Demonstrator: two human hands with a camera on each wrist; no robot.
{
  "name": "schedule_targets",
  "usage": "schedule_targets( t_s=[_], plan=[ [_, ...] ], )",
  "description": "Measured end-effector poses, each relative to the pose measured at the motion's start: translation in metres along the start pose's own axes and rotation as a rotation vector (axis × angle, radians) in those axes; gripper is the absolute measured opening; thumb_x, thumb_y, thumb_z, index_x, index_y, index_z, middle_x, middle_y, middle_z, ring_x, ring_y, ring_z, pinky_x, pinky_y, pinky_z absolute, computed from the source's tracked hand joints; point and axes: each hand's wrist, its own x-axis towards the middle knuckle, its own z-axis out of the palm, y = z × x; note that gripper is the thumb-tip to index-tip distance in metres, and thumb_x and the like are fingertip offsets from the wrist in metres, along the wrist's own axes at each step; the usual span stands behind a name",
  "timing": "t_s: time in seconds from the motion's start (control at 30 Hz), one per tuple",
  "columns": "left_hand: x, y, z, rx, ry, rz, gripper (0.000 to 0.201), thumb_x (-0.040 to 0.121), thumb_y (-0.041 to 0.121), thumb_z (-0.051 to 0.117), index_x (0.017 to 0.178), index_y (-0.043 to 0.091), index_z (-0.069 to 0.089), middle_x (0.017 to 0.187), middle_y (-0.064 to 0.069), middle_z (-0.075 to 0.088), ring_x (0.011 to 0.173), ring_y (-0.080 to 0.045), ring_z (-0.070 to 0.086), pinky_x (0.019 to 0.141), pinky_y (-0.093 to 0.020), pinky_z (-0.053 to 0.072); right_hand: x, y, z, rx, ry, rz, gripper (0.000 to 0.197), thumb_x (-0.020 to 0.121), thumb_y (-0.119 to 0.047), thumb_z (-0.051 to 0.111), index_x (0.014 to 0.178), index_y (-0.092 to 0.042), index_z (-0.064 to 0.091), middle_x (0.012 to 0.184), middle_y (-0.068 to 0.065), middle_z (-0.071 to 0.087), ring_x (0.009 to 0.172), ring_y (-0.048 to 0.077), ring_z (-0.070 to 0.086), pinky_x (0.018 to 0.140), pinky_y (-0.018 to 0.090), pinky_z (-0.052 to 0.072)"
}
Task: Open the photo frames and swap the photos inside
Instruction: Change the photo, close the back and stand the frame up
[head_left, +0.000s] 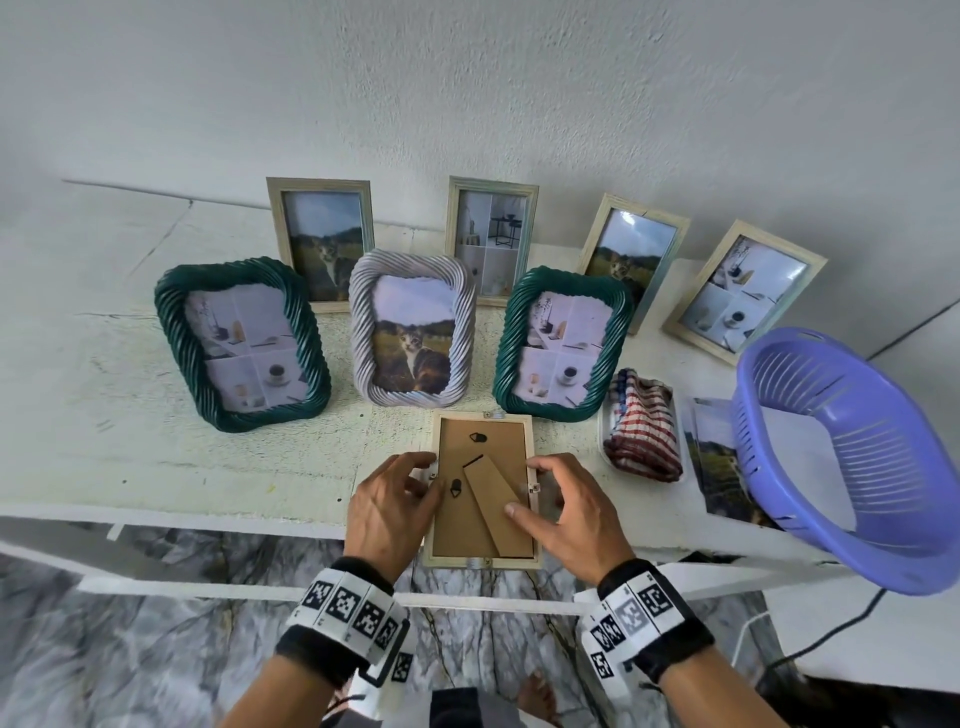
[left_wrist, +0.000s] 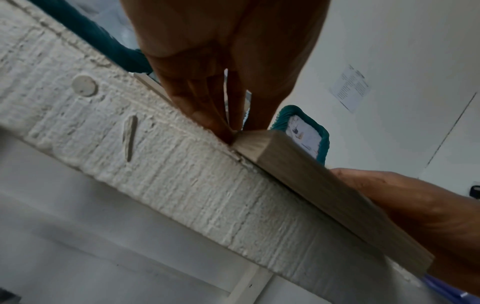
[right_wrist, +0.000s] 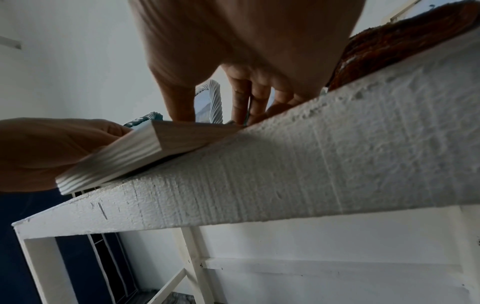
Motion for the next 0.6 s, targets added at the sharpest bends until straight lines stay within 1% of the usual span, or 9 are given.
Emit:
schedule_targets(
  t_s=[0.07,0.17,0.23,0.3,0.37,0.43,0.5,0.57,0.6],
  plan=[
    [0.0,-0.002,0.0,0.017,-0.006,0.023,0.023,0.085,0.026,0.074,0.107,0.021,0.071,0.092,0.002,0.072,0.067,-0.009,0.067,0.059,-0.025,0.054,0.0,0.0,0.0,-0.011,0.0,0.009,0.051,0.081,-0.048,0.071,0.123,-0.027,0.051,0.118,-0.015,0.056,0.105,0.004,0.051,0.084,0.021,0.042],
    [0.001,-0.002,0.001,0.022,-0.03,0.034,0.019,0.087,0.026,0.071,0.105,0.026,0.073,0.102,0.005,0.069,0.066,-0.002,0.064,0.058,-0.023,0.053,0.0,0.0,0.001,-0.018,0.0,0.02,0.051,0.081,-0.047,0.071,0.123,-0.027,0.051,0.118,-0.016,0.055,0.104,0.004,0.051,0.085,0.022,0.043],
    [0.003,-0.002,0.0,0.02,-0.043,0.019,0.013,0.088,0.03,0.068,0.1,0.031,0.075,0.103,0.011,0.063,0.066,0.004,0.06,0.057,-0.024,0.053,0.001,-0.001,0.001,-0.004,-0.007,0.025,0.051,0.082,-0.047,0.071,0.124,-0.027,0.05,0.117,-0.017,0.054,0.105,0.004,0.051,0.086,0.022,0.043],
    [0.003,-0.002,-0.001,0.011,-0.059,0.004,0.012,0.088,0.033,0.065,0.094,0.037,0.075,0.102,0.016,0.057,0.067,0.006,0.058,0.058,-0.027,0.053,0.002,-0.001,0.001,0.007,-0.028,0.036,0.051,0.083,-0.047,0.07,0.125,-0.027,0.05,0.117,-0.018,0.053,0.105,0.004,0.051,0.088,0.023,0.043],
    [0.005,-0.003,-0.003,-0.012,-0.094,0.0,0.012,0.088,0.031,0.065,0.093,0.039,0.074,0.102,0.016,0.055,0.07,0.005,0.059,0.061,-0.027,0.053,0.002,0.001,0.002,0.031,-0.046,0.044,0.052,0.083,-0.047,0.069,0.125,-0.027,0.049,0.119,-0.016,0.054,0.107,0.004,0.052,0.09,0.024,0.044],
    [0.007,-0.005,-0.005,-0.027,-0.13,0.006,0.013,0.087,0.03,0.066,0.091,0.038,0.073,0.103,0.015,0.056,0.073,0.002,0.06,0.063,-0.027,0.051,0.001,0.004,0.005,0.063,-0.043,0.05,0.054,0.081,-0.053,0.067,0.125,-0.029,0.048,0.122,-0.015,0.056,0.109,0.006,0.053,0.092,0.028,0.046],
    [0.009,-0.005,-0.006,-0.031,-0.151,0.01,0.013,0.088,0.028,0.066,0.09,0.038,0.073,0.103,0.014,0.055,0.075,0.0,0.061,0.065,-0.026,0.05,0.0,0.007,0.007,0.069,-0.023,0.044,0.054,0.079,-0.059,0.063,0.123,-0.031,0.048,0.12,-0.015,0.057,0.107,0.006,0.055,0.091,0.03,0.048],
    [0.008,-0.005,-0.007,-0.022,-0.162,0.002,0.014,0.089,0.026,0.066,0.093,0.038,0.072,0.104,0.014,0.055,0.076,-0.001,0.06,0.067,-0.026,0.051,0.001,0.008,0.01,0.057,-0.018,0.042,0.052,0.08,-0.056,0.065,0.122,-0.032,0.048,0.117,-0.015,0.058,0.105,0.006,0.055,0.089,0.033,0.049],
    [0.007,-0.004,-0.007,-0.017,-0.16,0.002,0.015,0.089,0.026,0.066,0.098,0.038,0.071,0.104,0.014,0.055,0.076,0.0,0.061,0.067,-0.027,0.052,0.002,0.009,0.011,0.042,-0.014,0.027,0.051,0.081,-0.057,0.064,0.122,-0.033,0.047,0.116,-0.014,0.058,0.103,0.007,0.056,0.088,0.035,0.05]
  ],
)
